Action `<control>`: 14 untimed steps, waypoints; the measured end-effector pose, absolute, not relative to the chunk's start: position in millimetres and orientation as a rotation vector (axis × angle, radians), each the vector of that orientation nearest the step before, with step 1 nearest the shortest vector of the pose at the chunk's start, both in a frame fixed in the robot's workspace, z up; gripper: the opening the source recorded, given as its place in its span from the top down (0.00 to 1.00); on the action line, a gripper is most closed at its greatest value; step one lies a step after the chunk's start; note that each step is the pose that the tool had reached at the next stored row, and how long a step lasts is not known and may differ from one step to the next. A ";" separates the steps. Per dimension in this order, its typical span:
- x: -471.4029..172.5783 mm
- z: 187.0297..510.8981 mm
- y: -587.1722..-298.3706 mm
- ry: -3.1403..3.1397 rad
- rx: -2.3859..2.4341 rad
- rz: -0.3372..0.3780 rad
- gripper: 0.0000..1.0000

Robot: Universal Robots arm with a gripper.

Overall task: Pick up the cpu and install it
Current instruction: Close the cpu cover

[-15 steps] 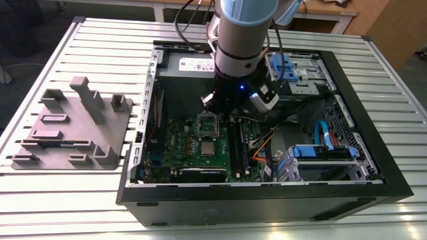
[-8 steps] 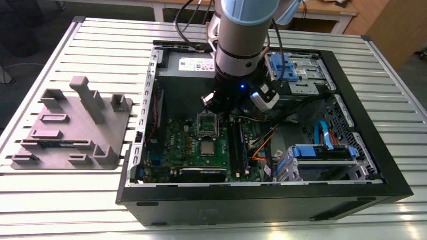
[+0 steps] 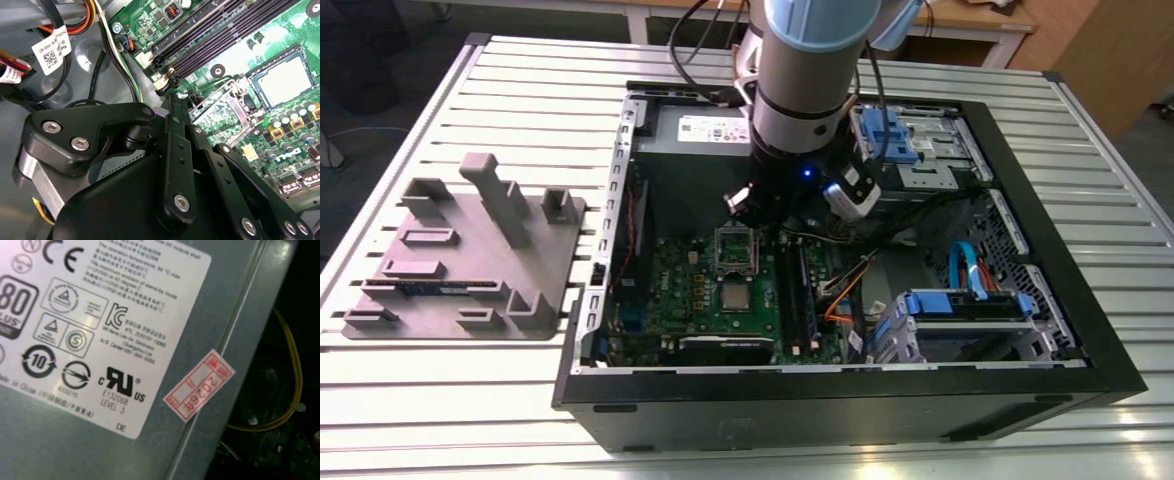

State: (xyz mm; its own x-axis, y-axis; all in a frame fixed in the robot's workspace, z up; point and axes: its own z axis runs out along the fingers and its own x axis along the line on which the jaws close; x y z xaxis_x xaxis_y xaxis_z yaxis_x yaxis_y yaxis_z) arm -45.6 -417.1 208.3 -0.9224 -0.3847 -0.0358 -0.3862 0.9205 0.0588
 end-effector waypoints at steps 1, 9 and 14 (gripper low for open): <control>-45.6 208.2 -417.2 3.053 -0.625 0.101 0.90; -45.5 207.3 -417.1 3.042 -0.685 0.102 0.90; -46.2 207.3 -417.1 3.042 -0.687 0.100 0.90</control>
State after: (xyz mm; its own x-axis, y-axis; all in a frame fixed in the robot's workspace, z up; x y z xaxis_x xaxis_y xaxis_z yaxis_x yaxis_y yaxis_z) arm -46.2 -417.1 207.3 -0.9027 -0.4289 -0.0353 -0.4303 0.9009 0.0578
